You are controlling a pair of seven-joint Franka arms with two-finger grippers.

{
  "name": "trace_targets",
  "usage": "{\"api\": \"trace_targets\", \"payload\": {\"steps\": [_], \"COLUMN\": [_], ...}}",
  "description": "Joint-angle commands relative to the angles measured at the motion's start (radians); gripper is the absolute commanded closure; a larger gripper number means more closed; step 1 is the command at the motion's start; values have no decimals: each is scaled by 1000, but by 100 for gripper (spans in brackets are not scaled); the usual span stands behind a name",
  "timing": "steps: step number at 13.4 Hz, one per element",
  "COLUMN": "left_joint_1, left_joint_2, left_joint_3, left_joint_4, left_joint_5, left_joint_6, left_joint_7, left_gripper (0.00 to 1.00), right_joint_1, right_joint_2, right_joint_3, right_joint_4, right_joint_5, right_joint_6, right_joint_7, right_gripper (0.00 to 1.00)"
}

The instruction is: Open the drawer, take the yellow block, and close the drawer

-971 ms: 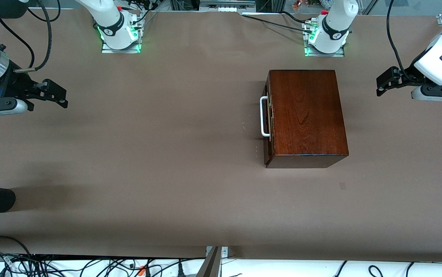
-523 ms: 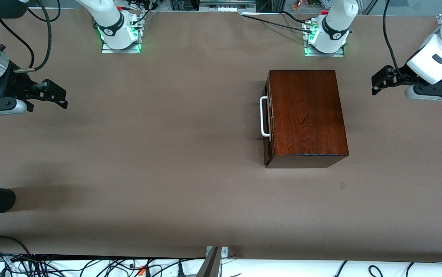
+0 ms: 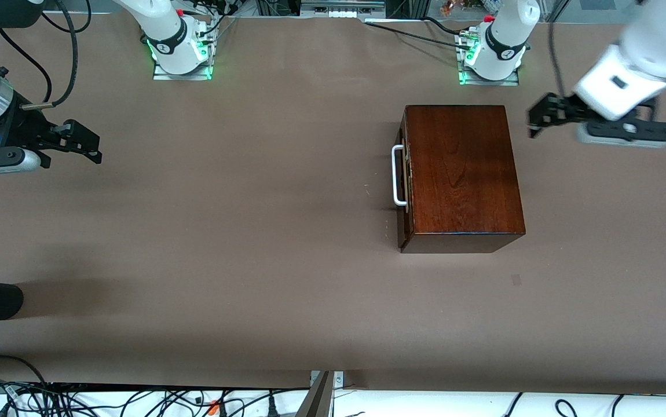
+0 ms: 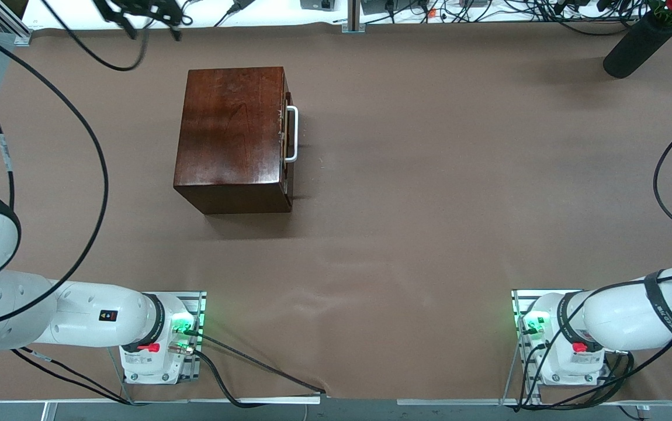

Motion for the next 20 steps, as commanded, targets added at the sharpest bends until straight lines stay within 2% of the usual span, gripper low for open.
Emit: {"api": "trace_targets", "payload": {"steps": [1, 4, 7, 10, 11, 14, 20], "left_joint_1": [-3, -6, -39, -147, -170, -257, -288], "left_joint_2": [21, 67, 130, 199, 232, 326, 470], "left_joint_3": [-133, -274, -392, -403, -402, -403, -402], "left_joint_4": [15, 16, 16, 24, 53, 90, 90], "left_joint_5": [0, 13, 91, 155, 165, 287, 427], "left_joint_6": [7, 38, 96, 104, 107, 107, 111], "left_joint_7": [-168, -357, -555, -651, -665, -764, -792], "left_gripper": [0, 0, 0, 0, 0, 0, 0], "right_joint_1": [-10, -9, -10, -18, -15, -15, -9], "right_joint_2": [6, 6, 6, 6, 6, 8, 6], "right_joint_3": [7, 7, 7, 7, 7, 7, 8], "right_joint_4": [9, 10, 9, 10, 10, 10, 10], "right_joint_5": [13, 13, 13, 13, 13, 13, 15], "right_joint_6": [0, 0, 0, 2, 2, 3, 5], "right_joint_7": [7, 7, 7, 7, 7, 7, 8], "right_gripper": [0, 0, 0, 0, 0, 0, 0]}}
